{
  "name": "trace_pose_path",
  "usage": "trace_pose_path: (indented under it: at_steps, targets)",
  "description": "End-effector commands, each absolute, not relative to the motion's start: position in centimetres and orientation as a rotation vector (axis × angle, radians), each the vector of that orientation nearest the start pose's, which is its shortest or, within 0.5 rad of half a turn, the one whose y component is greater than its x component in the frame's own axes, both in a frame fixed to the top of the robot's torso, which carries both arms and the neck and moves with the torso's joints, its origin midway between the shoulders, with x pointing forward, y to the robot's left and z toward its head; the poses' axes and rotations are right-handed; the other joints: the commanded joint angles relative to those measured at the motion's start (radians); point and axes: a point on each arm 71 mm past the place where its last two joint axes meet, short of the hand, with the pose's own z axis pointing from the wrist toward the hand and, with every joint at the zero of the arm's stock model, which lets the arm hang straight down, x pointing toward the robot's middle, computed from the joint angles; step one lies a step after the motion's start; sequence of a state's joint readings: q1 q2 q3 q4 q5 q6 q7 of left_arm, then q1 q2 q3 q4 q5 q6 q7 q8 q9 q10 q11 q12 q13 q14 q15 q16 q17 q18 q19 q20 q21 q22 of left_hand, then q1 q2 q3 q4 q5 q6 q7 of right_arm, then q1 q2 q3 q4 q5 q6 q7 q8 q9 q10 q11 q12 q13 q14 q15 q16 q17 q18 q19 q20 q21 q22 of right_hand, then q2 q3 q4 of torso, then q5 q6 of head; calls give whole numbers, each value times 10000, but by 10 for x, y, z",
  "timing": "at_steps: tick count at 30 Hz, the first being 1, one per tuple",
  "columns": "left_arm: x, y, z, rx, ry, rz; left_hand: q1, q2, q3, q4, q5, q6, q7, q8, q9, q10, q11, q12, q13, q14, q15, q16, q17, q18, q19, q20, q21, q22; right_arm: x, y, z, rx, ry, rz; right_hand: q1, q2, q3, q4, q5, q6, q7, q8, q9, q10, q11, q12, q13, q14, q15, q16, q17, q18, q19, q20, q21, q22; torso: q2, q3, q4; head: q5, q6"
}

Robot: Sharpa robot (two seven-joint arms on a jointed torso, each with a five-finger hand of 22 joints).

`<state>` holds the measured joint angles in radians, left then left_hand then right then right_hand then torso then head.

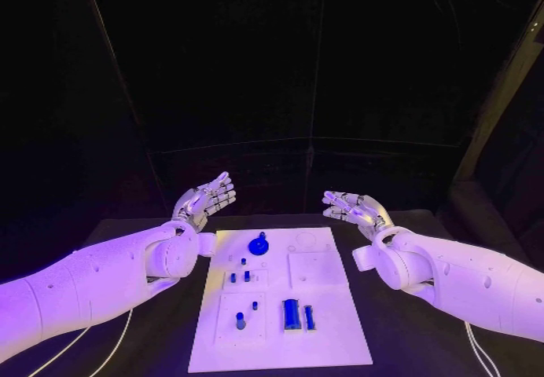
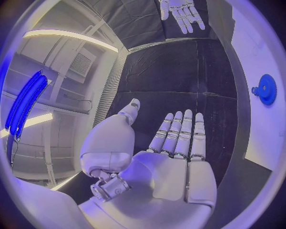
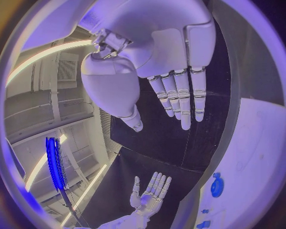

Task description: Assemble the parts on the task board

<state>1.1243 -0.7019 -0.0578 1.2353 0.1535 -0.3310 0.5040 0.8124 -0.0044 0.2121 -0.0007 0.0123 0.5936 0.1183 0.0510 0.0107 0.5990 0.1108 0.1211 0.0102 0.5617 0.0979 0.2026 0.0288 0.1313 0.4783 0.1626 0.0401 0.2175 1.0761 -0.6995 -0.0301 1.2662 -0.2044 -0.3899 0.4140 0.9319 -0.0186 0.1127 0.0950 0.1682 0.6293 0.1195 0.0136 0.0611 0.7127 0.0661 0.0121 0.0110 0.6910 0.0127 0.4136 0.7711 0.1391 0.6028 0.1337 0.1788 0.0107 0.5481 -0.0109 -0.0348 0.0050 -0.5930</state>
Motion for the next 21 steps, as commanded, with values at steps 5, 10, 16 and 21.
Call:
trace_pose_path:
  at_steps: [5, 10, 16, 21]
  targets:
    - [492, 211, -234, -12461, 12361, -12822, -3478, 44, -908, 7, -123, -2541, -1183, -510, -107, -2561, -1108, -1211, -102, -2405, -979, -869, -288, -501, -2047, -697, -401, -932, 483, -202, -234, 11417, 12725, 12545, -3973, 186, -1127, -950, -718, -2686, -1195, -136, -611, -3040, -661, -121, -110, -2946, -127, -1766, -3290, -526, -2571, -568, -764, -107, -39, 109, 348, -50, -70]
    - [473, 199, -228, -12221, 12262, -12464, -4370, 44, -1142, 7, -123, -3194, -1183, -510, -107, -3225, -1108, -1211, -102, -3024, -979, -1091, -288, -1313, -2575, -873, -401, -1171, 468, -195, -227, 11913, 12309, 12369, -4989, 186, -1127, -950, -900, -3370, -1195, -136, -611, -3820, -661, -121, -110, -3699, -127, -2214, -4130, -635, -3220, -1337, -958, -107, -39, 109, 348, -50, -70]
    - [462, 193, -224, -12095, 12183, -12298, -5168, 44, -1347, 7, -123, -3776, -1183, -510, -107, -3810, -1108, -1211, -102, -3574, -979, -1285, -288, -1313, -3034, -1626, -401, -1385, 462, -192, -224, 12089, 12178, 12289, -5892, 186, -1127, -950, -1682, -3981, -1195, -136, -611, -4510, -661, -121, -110, -4370, -127, -2617, -4879, -1391, -3810, -1337, -1788, -107, -39, 109, 348, -50, -70]
    - [462, 192, -224, -12089, 12178, -12289, -5735, 44, -2121, 7, -123, -4191, -1183, -510, -107, -4231, -1108, -1211, -102, -3968, -979, -2026, -288, -1313, -3361, -1626, -401, -2175, 462, -192, -224, 12089, 12178, 12289, -6533, 186, -1127, -950, -1682, -4415, -1195, -136, -611, -4996, -661, -121, -110, -4842, -127, -2903, -5410, -1391, -4227, -1337, -1788, -107, -39, 109, 348, -50, -70]
